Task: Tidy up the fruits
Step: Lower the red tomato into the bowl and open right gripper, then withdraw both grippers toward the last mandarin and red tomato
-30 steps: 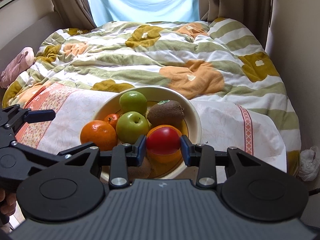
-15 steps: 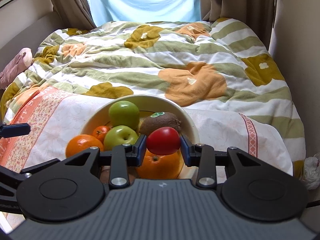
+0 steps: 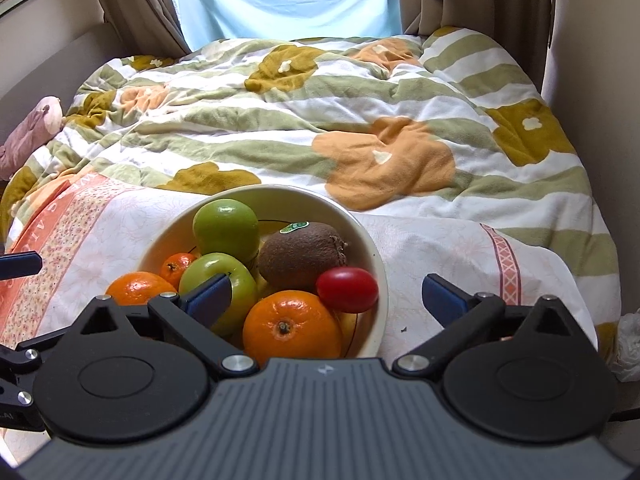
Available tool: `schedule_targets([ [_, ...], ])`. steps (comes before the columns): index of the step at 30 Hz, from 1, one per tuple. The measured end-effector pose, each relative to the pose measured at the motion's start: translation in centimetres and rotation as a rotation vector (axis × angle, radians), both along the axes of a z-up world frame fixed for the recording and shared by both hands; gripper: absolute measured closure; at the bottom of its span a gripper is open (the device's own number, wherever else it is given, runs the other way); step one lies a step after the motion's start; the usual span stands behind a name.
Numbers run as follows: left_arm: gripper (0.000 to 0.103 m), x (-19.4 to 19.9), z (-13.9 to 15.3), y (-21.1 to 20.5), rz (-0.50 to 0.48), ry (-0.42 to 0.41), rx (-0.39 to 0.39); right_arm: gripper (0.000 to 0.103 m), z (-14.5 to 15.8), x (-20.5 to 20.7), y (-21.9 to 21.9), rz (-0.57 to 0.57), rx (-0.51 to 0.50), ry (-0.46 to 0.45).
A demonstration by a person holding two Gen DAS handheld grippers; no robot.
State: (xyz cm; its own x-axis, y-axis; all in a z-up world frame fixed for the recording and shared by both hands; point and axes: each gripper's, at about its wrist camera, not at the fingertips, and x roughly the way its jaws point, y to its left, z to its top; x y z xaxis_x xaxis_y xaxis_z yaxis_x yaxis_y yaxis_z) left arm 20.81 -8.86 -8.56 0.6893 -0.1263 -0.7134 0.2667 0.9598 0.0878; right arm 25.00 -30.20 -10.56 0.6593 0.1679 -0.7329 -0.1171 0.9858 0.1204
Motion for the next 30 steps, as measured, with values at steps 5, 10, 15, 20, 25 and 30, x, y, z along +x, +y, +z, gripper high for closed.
schedule_targets([
  [5,0.002,-0.7,0.6,0.1,0.015,-0.006,0.0,0.0,1.0,-0.7,0.2,0.019,-0.007,-0.018],
  [10,0.002,-2.0,2.2,0.5,0.026,-0.039,-0.003,0.0,2.7,-2.2,0.6,0.021,0.005,-0.044],
  [15,0.002,-4.1,4.1,1.4,0.024,-0.085,-0.009,0.0,5.3,-5.0,1.3,0.004,0.003,-0.085],
  [20,0.002,-7.0,5.7,2.7,0.014,-0.13,-0.023,0.0,7.6,-8.6,2.0,-0.036,-0.016,-0.129],
  [25,0.002,-10.1,7.1,4.2,-0.001,-0.153,-0.045,0.0,8.9,-12.5,2.5,-0.089,-0.013,-0.133],
  [30,0.002,-13.0,7.9,5.6,-0.015,-0.173,-0.055,0.0,9.6,-16.6,3.0,-0.134,-0.007,-0.136],
])
